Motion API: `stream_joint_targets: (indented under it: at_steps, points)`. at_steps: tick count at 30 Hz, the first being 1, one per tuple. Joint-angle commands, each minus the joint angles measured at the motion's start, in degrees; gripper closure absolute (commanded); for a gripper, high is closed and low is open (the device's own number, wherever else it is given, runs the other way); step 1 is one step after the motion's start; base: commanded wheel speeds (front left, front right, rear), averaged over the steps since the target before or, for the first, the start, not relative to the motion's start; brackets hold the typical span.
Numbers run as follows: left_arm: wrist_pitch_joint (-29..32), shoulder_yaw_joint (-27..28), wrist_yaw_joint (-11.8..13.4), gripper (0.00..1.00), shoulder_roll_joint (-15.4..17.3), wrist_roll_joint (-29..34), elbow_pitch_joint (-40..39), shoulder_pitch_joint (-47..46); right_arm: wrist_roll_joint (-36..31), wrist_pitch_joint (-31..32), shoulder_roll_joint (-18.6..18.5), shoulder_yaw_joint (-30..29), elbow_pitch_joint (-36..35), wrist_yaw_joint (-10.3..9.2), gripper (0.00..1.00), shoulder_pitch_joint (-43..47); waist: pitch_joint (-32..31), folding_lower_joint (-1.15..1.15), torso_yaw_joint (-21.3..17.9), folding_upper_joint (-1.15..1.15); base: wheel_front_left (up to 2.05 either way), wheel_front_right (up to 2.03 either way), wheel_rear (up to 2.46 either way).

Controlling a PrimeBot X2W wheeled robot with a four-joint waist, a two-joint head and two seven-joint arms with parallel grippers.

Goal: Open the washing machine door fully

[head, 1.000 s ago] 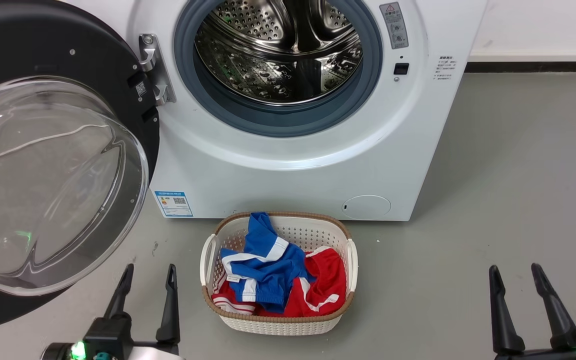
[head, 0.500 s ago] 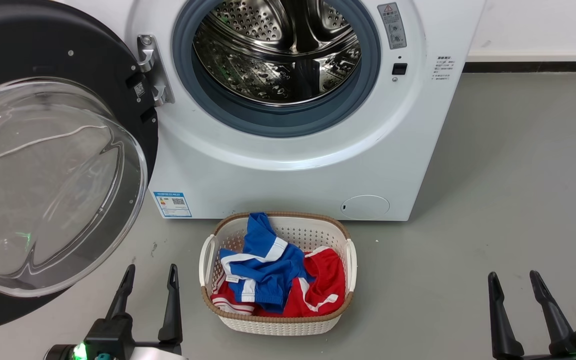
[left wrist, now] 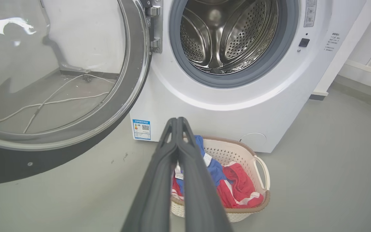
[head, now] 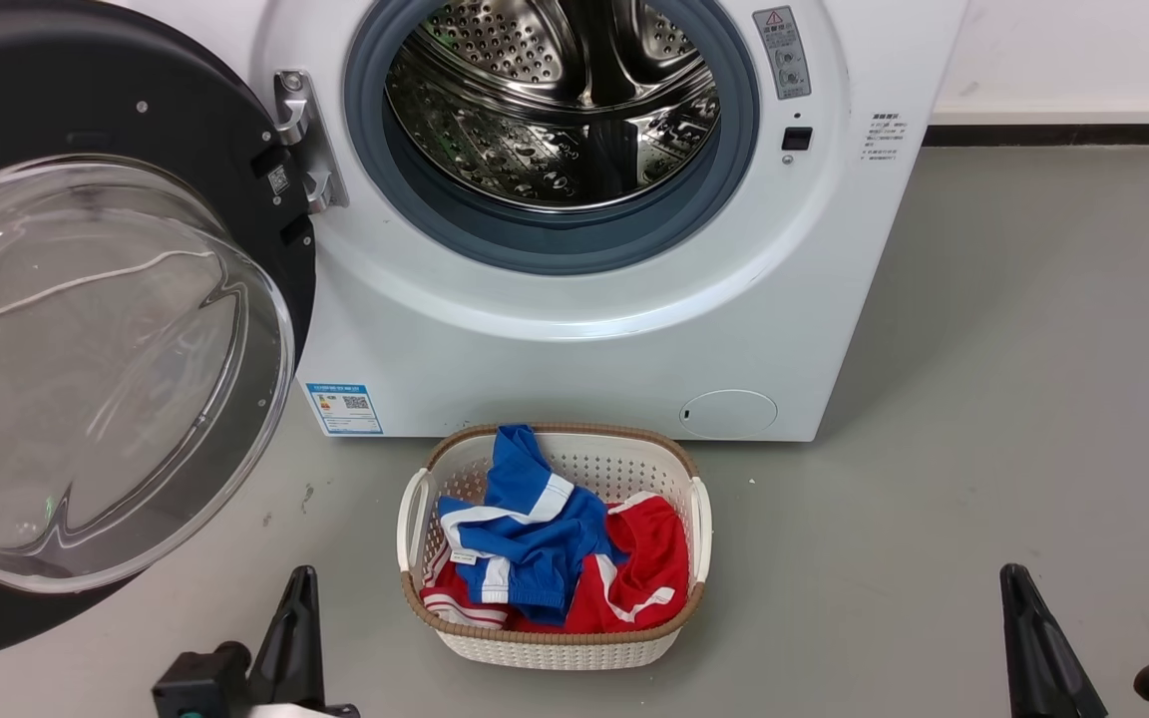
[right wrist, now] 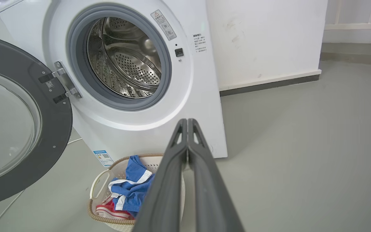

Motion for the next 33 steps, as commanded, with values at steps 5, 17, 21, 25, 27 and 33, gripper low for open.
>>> stream_joint_targets:
  at_steps: [5, 17, 21, 25, 27, 33]
  points:
    - [1.36, 0.63, -0.56, 1.0, 0.1, -6.75, -0.3, -2.19, 6.92, 1.11, -0.74, 0.22, 0.5, 0.0, 1.0, -2.54, -0.02, 0.0, -0.01, 0.0, 0.0, 0.0, 0.0]
    - [4.28, 1.54, -1.55, 1.0, 0.08, -19.43, 0.79, -3.98, 19.49, 3.51, -1.36, 0.49, 2.88, 0.0, 1.0, -5.39, -0.06, 0.0, -0.04, 0.0, 0.0, 0.0, 0.0]
    - [5.18, 1.82, -1.87, 1.0, 0.07, -23.28, 1.15, -4.55, 23.27, 4.28, -1.5, 0.51, 3.59, 0.0, 1.0, -6.22, -0.07, 0.0, -0.05, 0.0, 0.0, 0.0, 0.0]
    - [6.06, 2.11, -2.15, 1.0, 0.06, -26.96, 1.5, -5.09, 26.85, 5.05, -1.63, 0.52, 4.26, 0.0, 1.0, -7.03, -0.08, 0.0, -0.06, 0.0, 0.0, 0.0, 0.0]
    - [6.49, 2.25, -2.29, 1.0, 0.06, -28.73, 1.67, -5.37, 28.62, 5.4, -1.68, 0.51, 4.6, 0.0, 1.0, -7.42, -0.09, 0.0, -0.07, 0.0, 0.0, 0.0, 0.0]
    - [7.69, 2.65, -2.7, 1.0, 0.05, -33.83, 2.16, -6.1, 33.52, 6.5, -1.82, 0.46, 5.55, 0.0, 1.0, -8.53, -0.11, 0.0, -0.08, 0.0, 0.0, 0.0, 0.0]
